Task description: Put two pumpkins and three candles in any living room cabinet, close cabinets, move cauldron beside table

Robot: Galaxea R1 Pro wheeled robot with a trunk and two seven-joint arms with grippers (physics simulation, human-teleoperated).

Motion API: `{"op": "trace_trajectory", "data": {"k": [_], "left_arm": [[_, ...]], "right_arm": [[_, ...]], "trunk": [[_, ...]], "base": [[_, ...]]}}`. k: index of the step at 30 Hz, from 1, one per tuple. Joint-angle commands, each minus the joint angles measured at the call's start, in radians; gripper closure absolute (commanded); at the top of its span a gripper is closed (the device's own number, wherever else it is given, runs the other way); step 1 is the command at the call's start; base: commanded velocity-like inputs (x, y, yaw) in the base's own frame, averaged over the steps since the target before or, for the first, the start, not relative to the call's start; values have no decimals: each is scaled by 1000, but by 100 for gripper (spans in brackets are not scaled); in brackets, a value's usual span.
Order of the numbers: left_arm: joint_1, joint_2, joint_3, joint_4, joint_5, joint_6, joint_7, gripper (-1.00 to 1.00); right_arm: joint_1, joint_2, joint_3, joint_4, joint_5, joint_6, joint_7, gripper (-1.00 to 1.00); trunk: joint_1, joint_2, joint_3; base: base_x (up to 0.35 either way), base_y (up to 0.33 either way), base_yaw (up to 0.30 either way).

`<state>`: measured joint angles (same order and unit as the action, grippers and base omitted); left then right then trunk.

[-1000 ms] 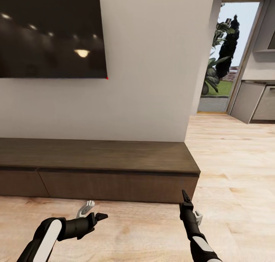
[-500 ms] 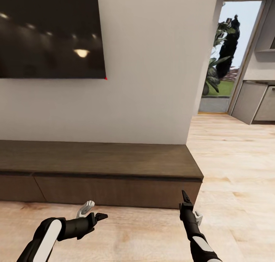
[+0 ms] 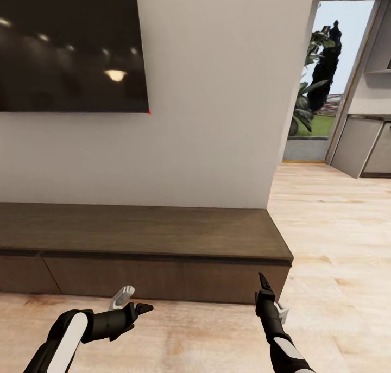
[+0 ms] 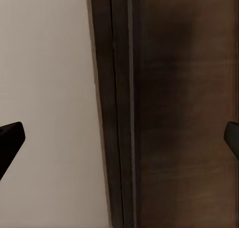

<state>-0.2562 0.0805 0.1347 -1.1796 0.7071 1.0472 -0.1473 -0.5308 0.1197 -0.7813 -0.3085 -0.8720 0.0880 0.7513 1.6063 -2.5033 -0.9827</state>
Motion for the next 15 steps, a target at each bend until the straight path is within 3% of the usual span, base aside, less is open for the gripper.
{"op": "trace_trajectory", "data": {"k": [1, 15], "left_arm": [[0, 0, 0, 0, 0, 0, 0, -100], [0, 0, 0, 0, 0, 0, 0, -100]], "right_arm": [[0, 0, 0, 0, 0, 0, -3, -100], [0, 0, 0, 0, -1, -2, -16, -100]], "trunk": [[0, 0, 0], [0, 0, 0]], "base": [[8, 0, 0], [89, 0, 0]]}}
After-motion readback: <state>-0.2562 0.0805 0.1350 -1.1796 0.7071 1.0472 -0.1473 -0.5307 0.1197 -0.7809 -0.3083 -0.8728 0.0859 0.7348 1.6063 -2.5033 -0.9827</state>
